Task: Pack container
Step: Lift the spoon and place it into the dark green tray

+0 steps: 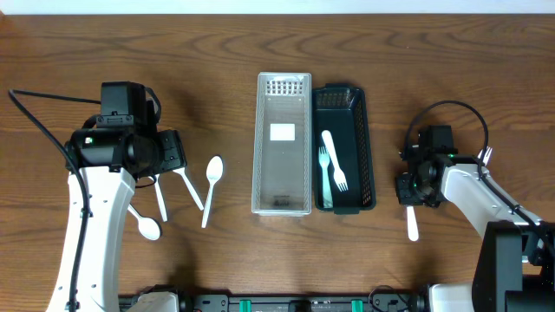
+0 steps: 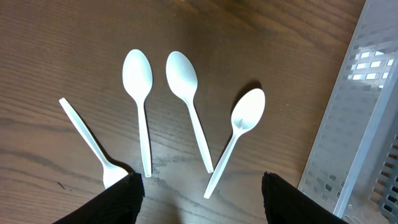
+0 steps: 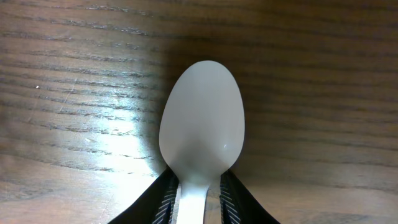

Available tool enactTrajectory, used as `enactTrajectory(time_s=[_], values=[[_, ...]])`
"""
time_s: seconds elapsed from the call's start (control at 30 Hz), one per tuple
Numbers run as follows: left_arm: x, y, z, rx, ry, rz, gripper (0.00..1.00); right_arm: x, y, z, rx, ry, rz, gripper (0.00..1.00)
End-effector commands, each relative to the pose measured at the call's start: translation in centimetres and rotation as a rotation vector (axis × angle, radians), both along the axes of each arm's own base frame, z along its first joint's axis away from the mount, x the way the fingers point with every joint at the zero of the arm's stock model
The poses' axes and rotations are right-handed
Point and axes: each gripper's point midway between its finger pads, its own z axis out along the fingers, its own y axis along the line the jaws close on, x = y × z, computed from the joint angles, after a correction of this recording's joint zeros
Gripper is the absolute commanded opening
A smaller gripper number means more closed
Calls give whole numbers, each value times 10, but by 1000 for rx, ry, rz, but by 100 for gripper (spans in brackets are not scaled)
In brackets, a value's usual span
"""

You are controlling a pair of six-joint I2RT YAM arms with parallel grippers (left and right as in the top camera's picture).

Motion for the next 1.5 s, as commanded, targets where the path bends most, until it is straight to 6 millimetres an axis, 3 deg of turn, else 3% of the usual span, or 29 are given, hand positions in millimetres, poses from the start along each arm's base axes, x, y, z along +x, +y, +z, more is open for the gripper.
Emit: enactTrajectory(time_s=[0.0,0.23,0.53,0.67,0.8,0.93,1.03,1.2,1.3,1.37,1.47], values=[[2,0,5,3,-8,-6,64,-13,-12,-11,-59,45,-18,24],[2,0,5,3,-8,-6,64,-12,-11,-11,-58,41,-18,13],[2,0,5,3,-8,-6,64,-8,-11,-11,-57,24,-28,10],[2,0,5,3,-8,-6,64,0,-9,-10,-41,-13,-138,1],[2,0,5,3,-8,-6,64,12,-2,-1,17,-42,-219,1],[2,0,5,3,-8,-6,64,36,21,33,135,-72,-218,1],[2,0,5,3,-8,-6,64,59,29,74,156,-123,-224,1],[2,0,5,3,-8,-6,64,97,58,163,184,-254,-144,1],[2,0,5,3,-9,-6,64,107,76,200,191,-320,-103,1],[2,0,5,3,-9,-6,64,110,85,215,193,-349,-102,1],[2,0,5,3,-9,-6,64,108,94,218,195,-351,-76,1]])
